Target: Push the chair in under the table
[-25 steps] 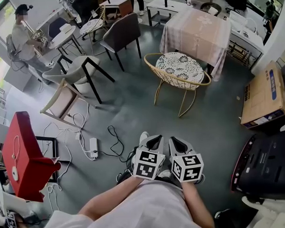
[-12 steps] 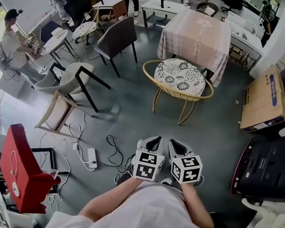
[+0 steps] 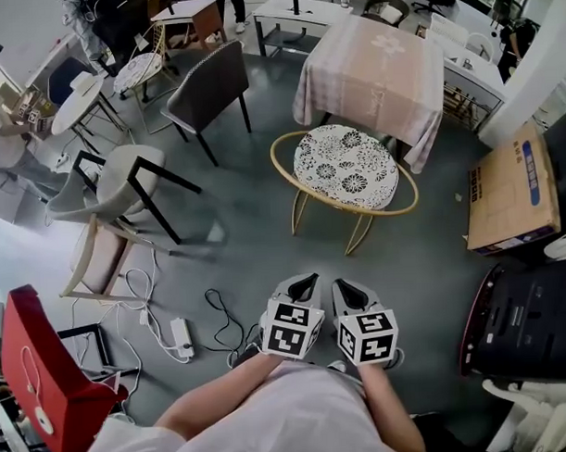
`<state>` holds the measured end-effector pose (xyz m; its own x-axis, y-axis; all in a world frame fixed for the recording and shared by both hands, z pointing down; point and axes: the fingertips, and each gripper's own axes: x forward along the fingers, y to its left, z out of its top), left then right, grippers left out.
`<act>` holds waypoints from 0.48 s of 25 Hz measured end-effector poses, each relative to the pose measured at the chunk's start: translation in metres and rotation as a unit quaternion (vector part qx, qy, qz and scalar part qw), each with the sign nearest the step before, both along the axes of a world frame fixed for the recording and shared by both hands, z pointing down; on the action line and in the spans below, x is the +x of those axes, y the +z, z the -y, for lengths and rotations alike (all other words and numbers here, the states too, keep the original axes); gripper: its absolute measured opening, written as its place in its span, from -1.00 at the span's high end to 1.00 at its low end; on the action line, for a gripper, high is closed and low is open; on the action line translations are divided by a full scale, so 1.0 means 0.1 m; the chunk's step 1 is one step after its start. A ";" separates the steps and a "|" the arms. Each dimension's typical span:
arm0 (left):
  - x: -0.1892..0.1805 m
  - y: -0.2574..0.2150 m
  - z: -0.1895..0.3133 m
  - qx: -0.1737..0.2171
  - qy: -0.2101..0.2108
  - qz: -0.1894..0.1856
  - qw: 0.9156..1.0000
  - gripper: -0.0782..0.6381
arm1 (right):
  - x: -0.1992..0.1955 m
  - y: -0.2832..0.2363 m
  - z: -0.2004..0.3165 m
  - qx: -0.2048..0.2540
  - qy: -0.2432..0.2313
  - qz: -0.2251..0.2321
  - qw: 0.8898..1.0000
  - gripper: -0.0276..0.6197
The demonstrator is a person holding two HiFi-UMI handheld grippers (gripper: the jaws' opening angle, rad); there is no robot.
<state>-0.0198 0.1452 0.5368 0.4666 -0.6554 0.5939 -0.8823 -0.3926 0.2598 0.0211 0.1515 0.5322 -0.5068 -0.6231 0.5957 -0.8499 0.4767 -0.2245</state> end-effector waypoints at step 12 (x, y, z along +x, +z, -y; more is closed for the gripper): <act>-0.45 -0.08 0.74 0.013 0.034 -0.012 0.999 0.76 | -0.39 -0.06 0.62 0.022 0.026 -0.030 0.999 0.90</act>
<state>-0.0648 0.0714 0.5290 0.5244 -0.6376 0.5643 -0.8470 -0.4580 0.2697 -0.0175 0.0900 0.5260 -0.4377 -0.6743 0.5947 -0.8849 0.4402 -0.1522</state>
